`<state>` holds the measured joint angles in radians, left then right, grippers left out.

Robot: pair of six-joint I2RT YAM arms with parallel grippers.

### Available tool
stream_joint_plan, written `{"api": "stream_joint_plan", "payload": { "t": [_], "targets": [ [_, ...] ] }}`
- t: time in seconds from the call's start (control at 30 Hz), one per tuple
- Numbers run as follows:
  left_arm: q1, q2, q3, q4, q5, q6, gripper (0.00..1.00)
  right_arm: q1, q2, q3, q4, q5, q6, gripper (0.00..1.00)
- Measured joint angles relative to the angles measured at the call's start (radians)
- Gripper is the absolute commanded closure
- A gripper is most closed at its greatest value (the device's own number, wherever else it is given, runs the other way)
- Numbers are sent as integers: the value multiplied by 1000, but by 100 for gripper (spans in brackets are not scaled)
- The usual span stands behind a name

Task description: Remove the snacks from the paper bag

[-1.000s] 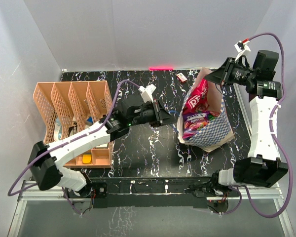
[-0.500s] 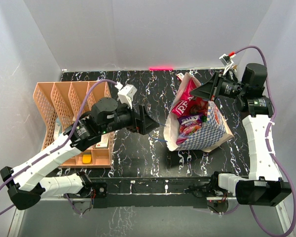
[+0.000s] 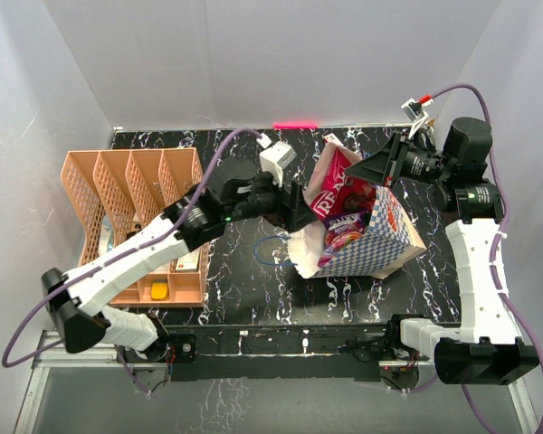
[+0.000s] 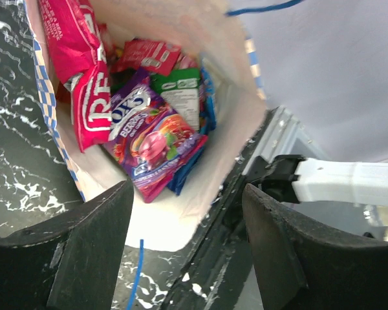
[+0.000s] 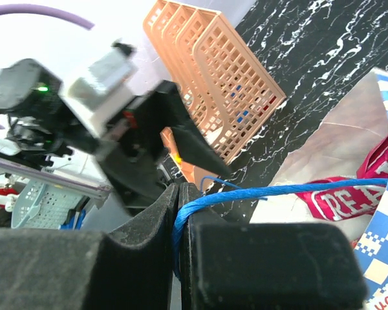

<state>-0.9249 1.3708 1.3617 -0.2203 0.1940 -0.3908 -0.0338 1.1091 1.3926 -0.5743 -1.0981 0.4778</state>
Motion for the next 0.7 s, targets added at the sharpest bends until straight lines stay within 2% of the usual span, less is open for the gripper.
{"api": "stream_joint_plan", "payload": {
  "t": [0.13,0.2,0.3,0.4,0.5,0.6,0.7],
  "targets": [
    [-7,45,-12,6,-57,10,20,5,-43,-9,5,-14,23,92],
    [-7,20,-52,24,-98,7,18,8,-60,-19,-3,-28,21,92],
    [-7,-44,-109,0,-156,-9,22,11,-69,-30,-21,-39,-2,92],
    [-7,-76,-129,4,-174,-18,35,12,-69,-39,-42,-42,-17,92],
    [-13,-60,-135,17,-174,-16,42,12,-69,-40,-52,-42,-26,92],
    [-33,5,-118,36,-190,0,42,12,-68,-40,-53,-40,-27,92],
    [-59,88,-92,48,-230,20,36,12,-68,-39,-55,-31,-27,92]
  ]
}}
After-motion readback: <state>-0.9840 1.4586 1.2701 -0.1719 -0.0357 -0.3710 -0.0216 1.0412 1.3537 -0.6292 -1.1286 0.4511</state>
